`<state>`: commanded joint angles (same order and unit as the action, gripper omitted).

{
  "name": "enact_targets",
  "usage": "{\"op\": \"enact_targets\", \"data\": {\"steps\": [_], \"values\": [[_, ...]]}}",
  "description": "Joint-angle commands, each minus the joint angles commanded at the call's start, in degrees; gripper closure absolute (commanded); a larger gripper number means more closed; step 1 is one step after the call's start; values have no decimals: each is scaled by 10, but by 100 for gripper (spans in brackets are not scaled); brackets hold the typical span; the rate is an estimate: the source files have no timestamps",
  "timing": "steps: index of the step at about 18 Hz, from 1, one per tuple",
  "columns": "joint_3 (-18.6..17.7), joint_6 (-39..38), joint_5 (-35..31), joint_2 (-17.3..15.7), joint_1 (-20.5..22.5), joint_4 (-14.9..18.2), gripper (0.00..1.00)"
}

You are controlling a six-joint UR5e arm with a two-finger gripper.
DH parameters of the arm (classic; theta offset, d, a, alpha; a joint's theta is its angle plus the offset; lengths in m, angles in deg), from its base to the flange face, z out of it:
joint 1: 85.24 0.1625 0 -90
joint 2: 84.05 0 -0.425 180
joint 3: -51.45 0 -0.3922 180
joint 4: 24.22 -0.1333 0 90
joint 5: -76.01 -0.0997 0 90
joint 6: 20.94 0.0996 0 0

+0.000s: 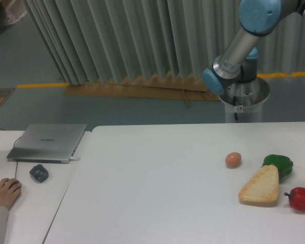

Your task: Place the yellow pepper on the table

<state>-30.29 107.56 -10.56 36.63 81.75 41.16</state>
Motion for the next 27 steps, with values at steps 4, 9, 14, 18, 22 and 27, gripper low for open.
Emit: {"op": "enact_targets", "data": {"steps": [4,9,14,18,22,27], "values": [[8,-35,3,-34,-2,61,55],[8,-152,19,-85,-46,138,55],[-3,-209,19,-113,-83,171,55],[-14,-282,19,-113,-116,163,55],[-35,-308,17,-106,-132,121,55],[-54,-319,-1,-92,-143,63,55]]}}
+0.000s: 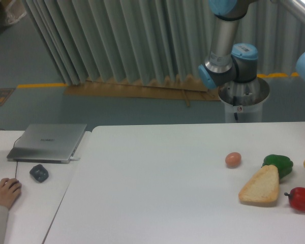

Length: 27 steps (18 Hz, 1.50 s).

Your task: Place the yellow pepper on the table

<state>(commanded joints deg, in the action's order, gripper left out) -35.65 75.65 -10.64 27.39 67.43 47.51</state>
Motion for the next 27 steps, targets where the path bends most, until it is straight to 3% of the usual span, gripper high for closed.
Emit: {"op": "enact_targets", "data": {"steps": [5,8,9,10,21,27], "values": [[-7,0,0,14,-5,-40,55],[-7,3,-1,13,-5,-42,51],[-6,3,-1,12,-5,-42,38],[-7,6,-4,12,-4,-43,0],[-6,-3,-21,6,-8,-41,0],[-7,-10,-21,-29,-44,-20,0]]}}
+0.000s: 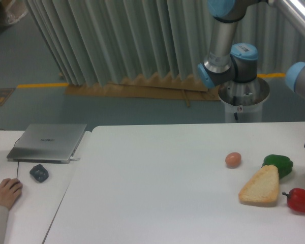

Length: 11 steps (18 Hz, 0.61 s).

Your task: Place the yellow pepper on the table

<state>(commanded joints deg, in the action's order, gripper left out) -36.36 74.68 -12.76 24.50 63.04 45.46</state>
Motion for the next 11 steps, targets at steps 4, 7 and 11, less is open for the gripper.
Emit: {"op": "enact_targets", "data": {"steps": [4,7,11], "values": [[7,-9,7,-43,-12,73,0],[8,-44,10,-69,-35,131,0],[10,-109,9,-83,-77,155,0]]}}
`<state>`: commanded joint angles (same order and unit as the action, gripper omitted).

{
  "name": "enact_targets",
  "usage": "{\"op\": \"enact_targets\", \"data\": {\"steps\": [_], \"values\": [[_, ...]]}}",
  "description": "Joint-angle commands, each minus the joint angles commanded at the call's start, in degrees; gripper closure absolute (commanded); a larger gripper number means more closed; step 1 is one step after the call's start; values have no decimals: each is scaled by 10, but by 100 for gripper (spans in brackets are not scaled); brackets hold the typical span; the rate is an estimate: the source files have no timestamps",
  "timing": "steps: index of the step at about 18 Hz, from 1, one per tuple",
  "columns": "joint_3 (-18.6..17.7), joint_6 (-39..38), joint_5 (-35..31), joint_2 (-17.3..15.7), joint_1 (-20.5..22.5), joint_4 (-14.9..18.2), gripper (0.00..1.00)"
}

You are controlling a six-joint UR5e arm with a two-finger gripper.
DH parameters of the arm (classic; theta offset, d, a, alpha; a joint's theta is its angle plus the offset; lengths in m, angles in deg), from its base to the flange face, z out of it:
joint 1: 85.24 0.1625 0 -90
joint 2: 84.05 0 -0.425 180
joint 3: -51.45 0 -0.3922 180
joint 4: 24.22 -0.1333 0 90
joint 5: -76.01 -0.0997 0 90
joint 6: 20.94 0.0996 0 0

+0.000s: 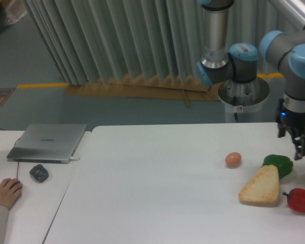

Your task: Place the yellow pepper on the table

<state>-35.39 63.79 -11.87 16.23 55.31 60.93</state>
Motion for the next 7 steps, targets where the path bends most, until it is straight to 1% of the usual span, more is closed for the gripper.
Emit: {"op": "enact_targets", "data": {"steps": [3,7], "values": [[0,-1,2,-19,-4,33,0],[-1,-21,7,-26,-10,41,0]]}}
